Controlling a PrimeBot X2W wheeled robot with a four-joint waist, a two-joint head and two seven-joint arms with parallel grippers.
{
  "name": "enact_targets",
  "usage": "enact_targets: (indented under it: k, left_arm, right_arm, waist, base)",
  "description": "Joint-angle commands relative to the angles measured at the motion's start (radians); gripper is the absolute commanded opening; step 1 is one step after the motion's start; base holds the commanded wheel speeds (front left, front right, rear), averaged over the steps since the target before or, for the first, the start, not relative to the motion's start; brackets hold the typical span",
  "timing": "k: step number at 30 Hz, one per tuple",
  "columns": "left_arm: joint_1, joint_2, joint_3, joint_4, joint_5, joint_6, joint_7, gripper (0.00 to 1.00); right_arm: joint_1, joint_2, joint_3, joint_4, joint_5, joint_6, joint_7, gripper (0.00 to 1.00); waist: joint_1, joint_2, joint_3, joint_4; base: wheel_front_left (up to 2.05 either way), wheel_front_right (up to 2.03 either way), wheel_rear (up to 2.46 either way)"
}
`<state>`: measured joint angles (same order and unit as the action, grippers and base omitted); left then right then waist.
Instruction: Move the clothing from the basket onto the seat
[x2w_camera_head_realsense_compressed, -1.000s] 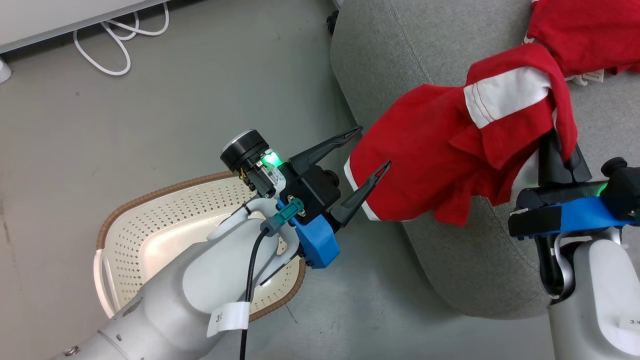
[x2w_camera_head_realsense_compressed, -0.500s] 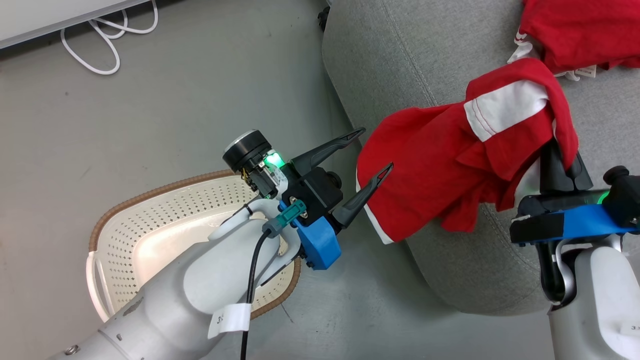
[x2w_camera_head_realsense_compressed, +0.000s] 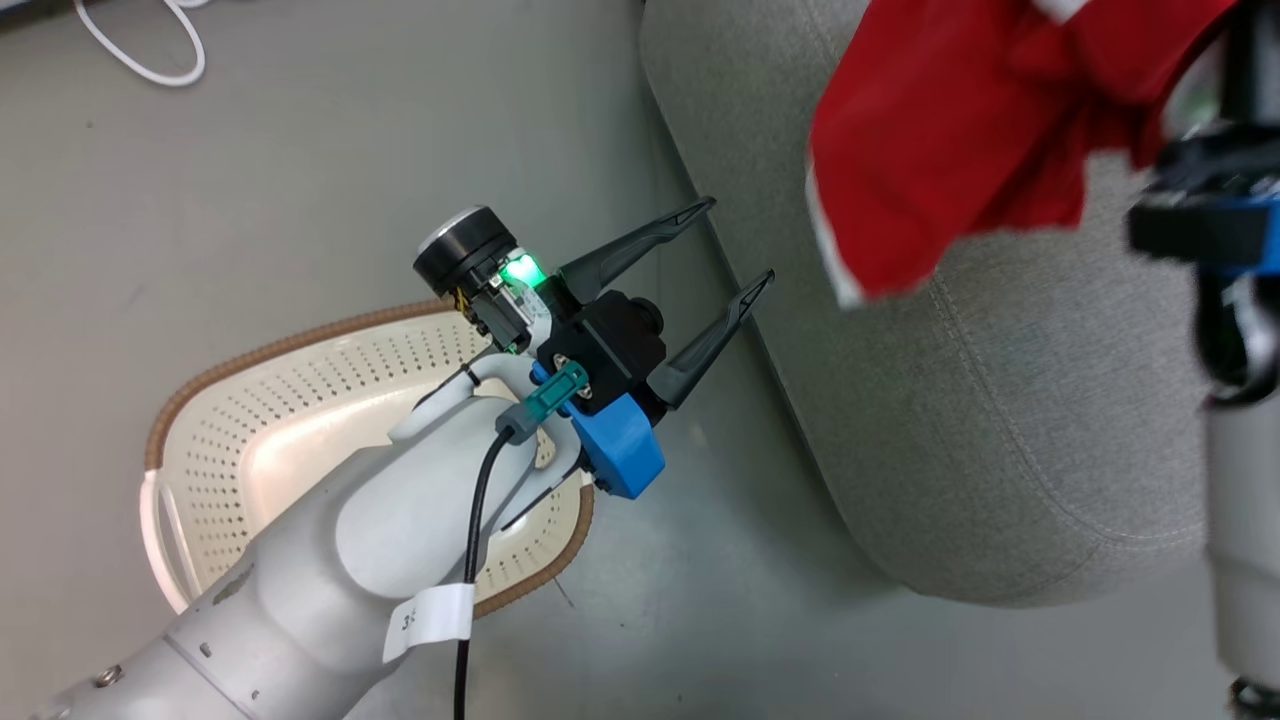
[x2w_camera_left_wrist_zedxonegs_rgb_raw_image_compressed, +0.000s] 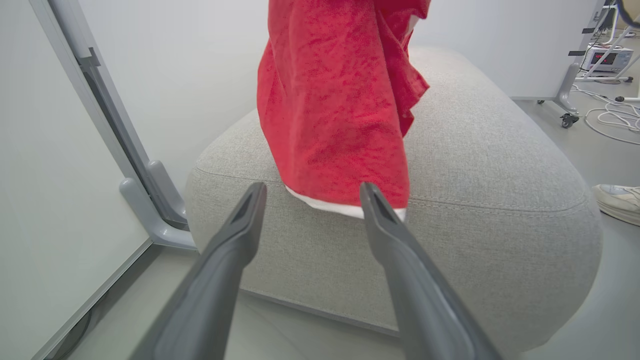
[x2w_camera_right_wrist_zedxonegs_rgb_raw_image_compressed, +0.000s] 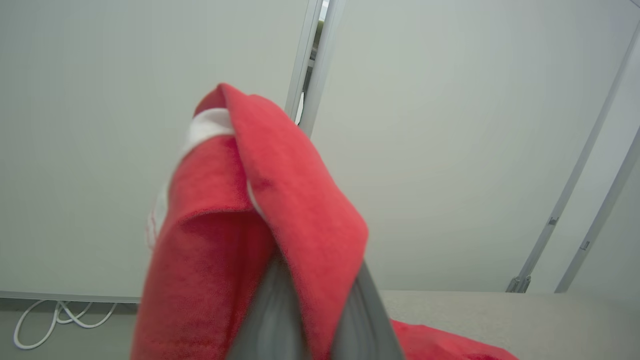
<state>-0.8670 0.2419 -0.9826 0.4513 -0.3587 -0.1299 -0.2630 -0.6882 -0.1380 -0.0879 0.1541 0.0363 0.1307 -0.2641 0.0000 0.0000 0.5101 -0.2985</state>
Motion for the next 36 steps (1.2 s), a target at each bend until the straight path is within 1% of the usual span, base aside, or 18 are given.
enact_targets:
  k: [1,6,11,14,16,20,23,29,36]
  left_arm:
    - [-0.021,0.008,0.008,-0.008,0.008,-0.001,-0.003,1.0]
    - [-0.047,0.024,0.013,-0.016,0.024,-0.001,-0.003,1.0]
    - [-0.085,0.033,0.002,-0.027,0.038,-0.001,-0.003,1.0]
    - [-0.104,0.034,-0.001,-0.033,0.046,-0.001,-0.003,1.0]
    - [-0.115,0.036,-0.003,-0.038,0.052,-0.001,-0.003,1.0]
    - [-0.132,0.041,-0.004,-0.047,0.057,-0.001,-0.003,1.0]
    - [-0.144,0.045,-0.003,-0.052,0.059,-0.001,-0.003,1.0]
    - [-0.147,0.051,-0.003,-0.058,0.061,-0.001,-0.003,1.0]
    - [-0.148,0.061,0.0,-0.06,0.063,-0.001,-0.003,1.0]
  right_arm:
    - [-0.06,-0.032,-0.017,-0.013,-0.003,0.0,0.0,0.0]
    - [-0.207,-0.119,-0.1,-0.038,0.011,0.0,0.0,0.0]
    - [-0.327,-0.248,-0.208,-0.023,0.012,0.0,0.0,0.0]
    - [-0.361,-0.33,-0.266,0.018,0.012,0.0,0.0,0.0]
    - [-0.379,-0.373,-0.304,0.051,0.016,0.0,0.0,0.0]
    - [-0.373,-0.422,-0.37,0.128,0.025,0.0,0.0,0.0]
    - [-0.346,-0.425,-0.409,0.175,0.021,0.0,0.0,0.0]
    - [-0.289,-0.391,-0.454,0.263,-0.014,0.0,0.0,0.0]
    - [-0.261,-0.339,-0.493,0.354,-0.048,0.0,0.0,0.0]
  waist:
    - [0.0,0.0,0.039,0.008]
    - [0.0,0.0,0.114,0.018]
    - [0.0,0.0,0.198,0.041]
    - [0.0,0.0,0.236,0.051]
    - [0.0,0.0,0.256,0.057]
    - [0.0,0.0,0.288,0.063]
    - [0.0,0.0,0.308,0.069]
    - [0.0,0.0,0.336,0.078]
    - [0.0,0.0,0.352,0.086]
  base:
    - [0.0,0.0,0.0]
    - [0.0,0.0,0.0]
    - [0.0,0.0,0.0]
    - [0.0,0.0,0.0]
    - [0.0,0.0,0.0]
    - [0.0,0.0,0.0]
    - [0.0,0.0,0.0]
    - [0.0,0.0,0.0]
    - [0.0,0.0,0.0]
